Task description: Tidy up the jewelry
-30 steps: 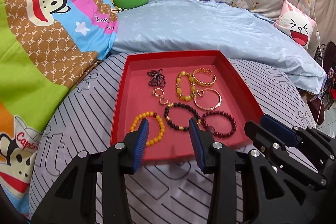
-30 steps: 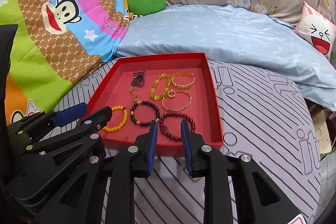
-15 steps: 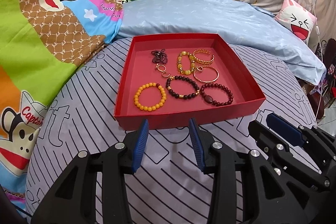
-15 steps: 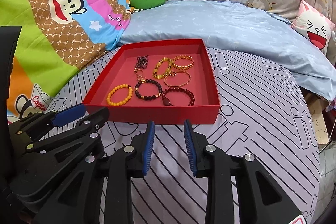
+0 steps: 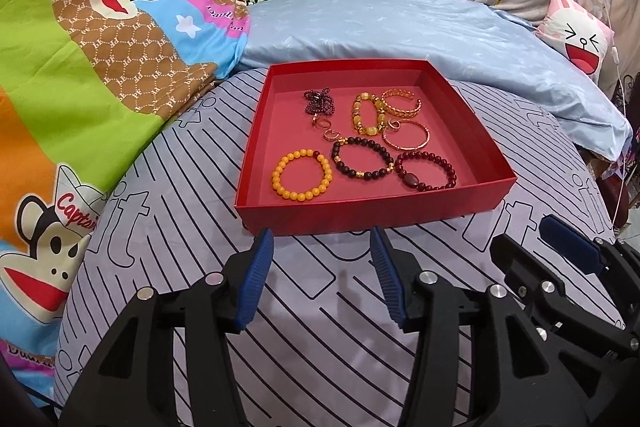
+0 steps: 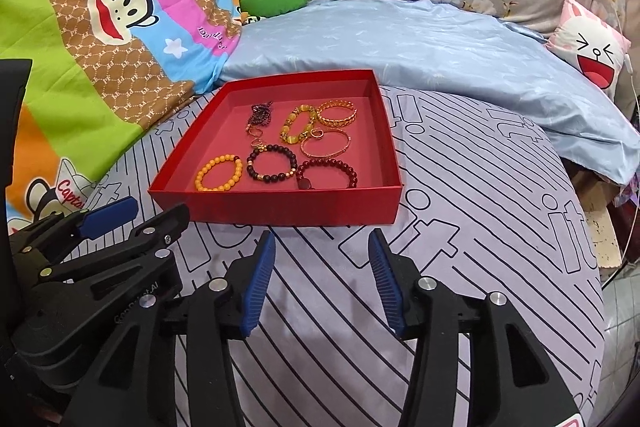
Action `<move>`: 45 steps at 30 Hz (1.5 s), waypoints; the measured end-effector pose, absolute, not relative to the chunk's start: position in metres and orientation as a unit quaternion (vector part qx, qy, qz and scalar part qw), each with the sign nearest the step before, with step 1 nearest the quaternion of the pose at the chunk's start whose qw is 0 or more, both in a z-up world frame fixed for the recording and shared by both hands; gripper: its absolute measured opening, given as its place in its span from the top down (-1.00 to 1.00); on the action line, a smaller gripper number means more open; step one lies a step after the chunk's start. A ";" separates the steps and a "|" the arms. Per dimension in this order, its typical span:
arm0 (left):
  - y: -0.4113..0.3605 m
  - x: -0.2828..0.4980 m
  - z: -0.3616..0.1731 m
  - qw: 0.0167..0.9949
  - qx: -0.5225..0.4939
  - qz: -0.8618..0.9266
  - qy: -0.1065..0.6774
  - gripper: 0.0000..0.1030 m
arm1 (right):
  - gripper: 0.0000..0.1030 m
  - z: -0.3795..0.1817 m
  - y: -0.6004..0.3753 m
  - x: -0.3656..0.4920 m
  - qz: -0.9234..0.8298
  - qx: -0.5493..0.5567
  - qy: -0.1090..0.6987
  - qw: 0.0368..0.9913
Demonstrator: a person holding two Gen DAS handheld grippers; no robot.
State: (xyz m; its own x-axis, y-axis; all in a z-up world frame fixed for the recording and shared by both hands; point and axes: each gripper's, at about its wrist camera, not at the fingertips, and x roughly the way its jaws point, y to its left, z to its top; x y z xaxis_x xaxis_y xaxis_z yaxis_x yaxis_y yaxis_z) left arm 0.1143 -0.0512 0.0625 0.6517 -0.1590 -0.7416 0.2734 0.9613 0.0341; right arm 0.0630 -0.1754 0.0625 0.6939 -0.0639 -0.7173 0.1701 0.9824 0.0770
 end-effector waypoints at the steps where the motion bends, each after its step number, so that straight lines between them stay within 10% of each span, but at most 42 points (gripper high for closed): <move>1: -0.051 0.114 0.063 0.906 0.073 -0.118 0.399 0.01 | 0.04 0.063 -0.176 0.063 -0.064 0.069 0.386 0.918; 22: -0.043 0.115 0.064 0.910 0.075 -0.087 0.398 -0.47 | -0.62 0.065 -0.186 0.059 -0.095 0.066 0.381 0.917; 45: -0.035 0.117 0.068 0.914 0.070 -0.076 0.392 -0.72 | -0.88 0.072 -0.189 0.055 -0.115 0.060 0.357 0.925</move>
